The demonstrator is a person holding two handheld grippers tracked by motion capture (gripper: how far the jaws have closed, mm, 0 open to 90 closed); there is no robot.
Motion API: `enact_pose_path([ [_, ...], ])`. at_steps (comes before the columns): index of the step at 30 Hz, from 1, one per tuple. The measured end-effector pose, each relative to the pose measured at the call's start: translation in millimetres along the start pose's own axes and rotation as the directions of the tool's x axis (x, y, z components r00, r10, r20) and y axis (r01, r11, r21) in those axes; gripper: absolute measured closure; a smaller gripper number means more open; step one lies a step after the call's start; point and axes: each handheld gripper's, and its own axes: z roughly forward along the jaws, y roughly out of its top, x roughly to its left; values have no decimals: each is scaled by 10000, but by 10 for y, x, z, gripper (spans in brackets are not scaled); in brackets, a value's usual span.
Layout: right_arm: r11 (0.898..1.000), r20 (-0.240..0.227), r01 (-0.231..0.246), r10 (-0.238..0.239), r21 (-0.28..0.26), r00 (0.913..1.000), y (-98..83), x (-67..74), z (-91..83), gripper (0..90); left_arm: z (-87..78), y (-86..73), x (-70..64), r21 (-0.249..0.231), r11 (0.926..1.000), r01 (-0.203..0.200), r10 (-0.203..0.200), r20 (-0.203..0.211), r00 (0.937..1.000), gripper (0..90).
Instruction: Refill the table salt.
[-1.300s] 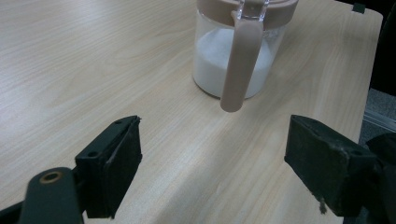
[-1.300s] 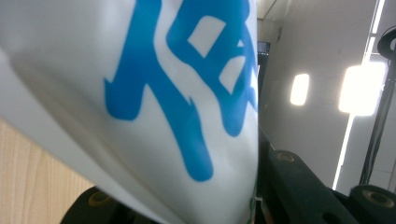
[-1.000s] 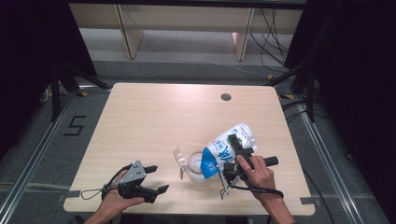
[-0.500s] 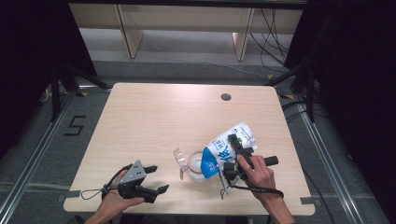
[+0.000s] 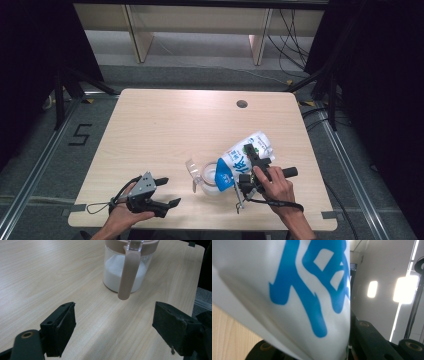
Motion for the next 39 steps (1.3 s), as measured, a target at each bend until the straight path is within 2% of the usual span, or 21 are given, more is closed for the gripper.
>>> enact_pose_path([
  [10,9998,-27,-156,156,117,9999,-6,12,-5,776,0,1,2,0,10000,-15,15,-1,10000,179],
  [23,10000,-25,67,-67,53,10000,-9,-6,-2,778,5,-1,-5,-38,9999,94,-94,-23,10000,179],
  [24,9999,-69,52,-51,109,10000,-8,-8,-5,778,1,1,3,-4,10000,-9,9,2,10000,179],
  [27,9998,-99,-32,34,181,9999,-9,1,-11,778,5,-1,-2,-58,10000,66,-66,-4,10000,179],
  [31,9999,-27,120,-120,-7,9999,-2,-2,1,779,1,0,2,-11,10000,-6,6,-1,10000,179],
  [33,9999,-70,-50,51,125,10000,0,12,-9,779,1,0,3,-16,10000,11,-11,-7,10000,179],
  [34,9996,-70,294,-293,51,9995,5,-13,-6,779,1,0,3,-16,10000,3,-3,-4,10000,179],
  [35,9991,-49,427,-427,18,9991,7,-24,-5,780,1,0,3,-19,10000,1,-1,-1,10000,180],
  [37,9996,-64,264,-264,85,9996,6,-14,-9,780,1,0,2,-13,10000,-4,4,-1,10000,179],
  [38,9999,-87,-1,2,169,10000,3,3,-15,780,2,0,2,-17,10000,2,-2,1,10000,180],
  [39,9999,-95,43,-42,152,9999,4,0,-14,780,0,1,3,5,10000,-24,24,1,10000,179],
])
